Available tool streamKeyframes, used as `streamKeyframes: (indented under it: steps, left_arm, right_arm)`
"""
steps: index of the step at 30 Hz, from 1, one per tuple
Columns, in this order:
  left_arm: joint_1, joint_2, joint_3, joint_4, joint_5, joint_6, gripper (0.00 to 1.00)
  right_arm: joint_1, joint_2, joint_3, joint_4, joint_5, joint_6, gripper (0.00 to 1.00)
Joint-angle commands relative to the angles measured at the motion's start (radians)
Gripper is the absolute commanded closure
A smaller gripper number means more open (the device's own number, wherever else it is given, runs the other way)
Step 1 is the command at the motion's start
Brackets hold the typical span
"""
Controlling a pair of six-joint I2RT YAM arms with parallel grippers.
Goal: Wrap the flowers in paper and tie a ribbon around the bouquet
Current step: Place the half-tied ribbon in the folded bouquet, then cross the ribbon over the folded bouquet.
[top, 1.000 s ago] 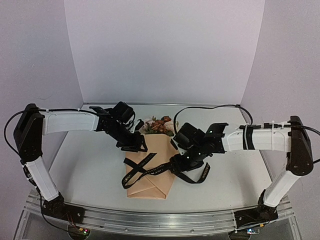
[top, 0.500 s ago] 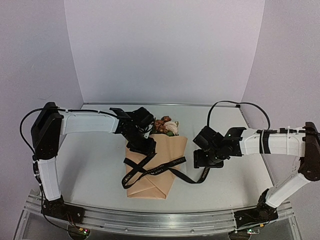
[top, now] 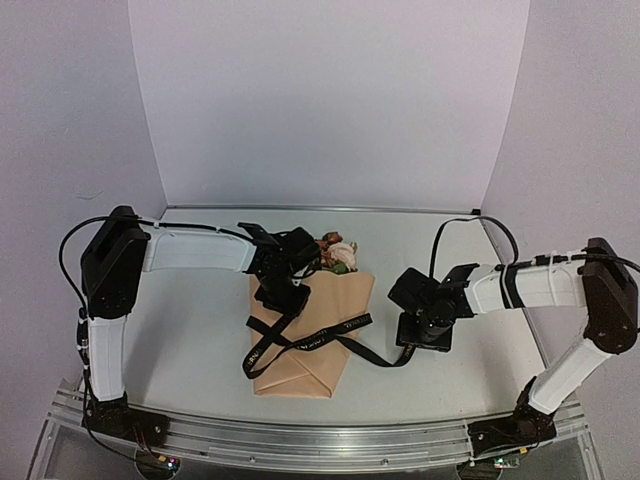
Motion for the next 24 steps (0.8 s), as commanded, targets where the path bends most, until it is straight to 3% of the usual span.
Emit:
streamKeyframes:
  steps: [1, 7, 12, 19, 22, 24]
  left_arm:
    - [-0.003, -0.014, 0.042, -0.015, -0.069, -0.014, 0.8]
    - [0.002, -0.085, 0.028, -0.01, -0.154, -0.038, 0.99]
    - [0.053, -0.193, -0.015, 0.0, -0.192, -0.081, 1.0]
    - [0.18, -0.374, -0.11, 0.042, -0.179, -0.126, 1.0]
    - [0.197, -0.395, -0.116, 0.039, -0.181, -0.126, 1.0]
    - [0.202, -0.4, -0.115, 0.04, -0.175, -0.128, 1.0]
  right_arm:
    - [0.003, 0.03, -0.016, 0.036, -0.012, 0.036, 0.34]
    - [0.003, 0.051, -0.017, 0.044, -0.011, 0.042, 0.49]
    - [0.003, 0.064, -0.01, 0.044, -0.013, 0.042, 0.65]
    - [0.002, 0.065, 0.002, 0.04, -0.012, 0.033, 0.99]
    - [0.004, 0.057, 0.016, 0.022, -0.009, 0.032, 0.96]
    - [0.007, 0.045, 0.021, 0.008, 0.005, 0.037, 0.78]
